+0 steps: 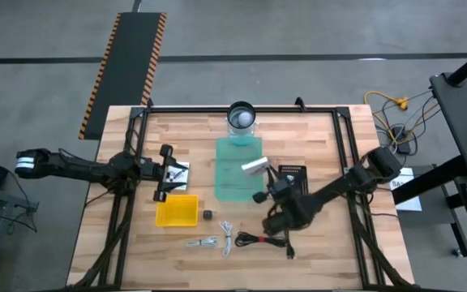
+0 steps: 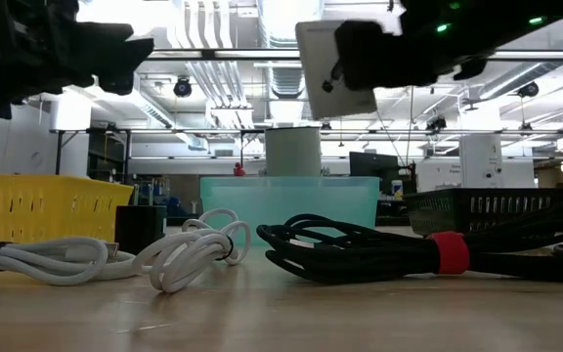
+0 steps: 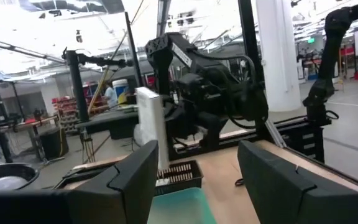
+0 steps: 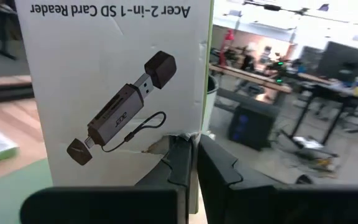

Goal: Pick and place items into bin
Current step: Put the right card reader box into the yellow bin

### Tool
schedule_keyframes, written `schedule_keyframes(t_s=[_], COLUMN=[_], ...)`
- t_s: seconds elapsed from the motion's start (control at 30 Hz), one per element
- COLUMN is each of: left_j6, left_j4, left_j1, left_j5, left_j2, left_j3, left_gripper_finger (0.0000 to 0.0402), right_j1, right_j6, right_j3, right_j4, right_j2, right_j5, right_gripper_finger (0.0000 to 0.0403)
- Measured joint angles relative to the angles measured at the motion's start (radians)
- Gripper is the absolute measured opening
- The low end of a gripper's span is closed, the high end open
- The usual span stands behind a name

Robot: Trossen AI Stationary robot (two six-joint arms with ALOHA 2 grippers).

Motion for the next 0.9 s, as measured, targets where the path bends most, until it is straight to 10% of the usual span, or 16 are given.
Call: schedule_keyframes(t_s=[0.9], left_j6=[0.096], left_j4=[0.369], left_j1=[0.000], left_j5=[-0.105], left_j2=[0.799], left_j3=[0.392], left_gripper_finger=[0.0245], right_j1=[-0.024], right_j6=[-0.348], right_j3=[0.092], right_j4=[0.073], right_j2=[0.000], right_j5=[-0.038], right_gripper_finger=[0.0008])
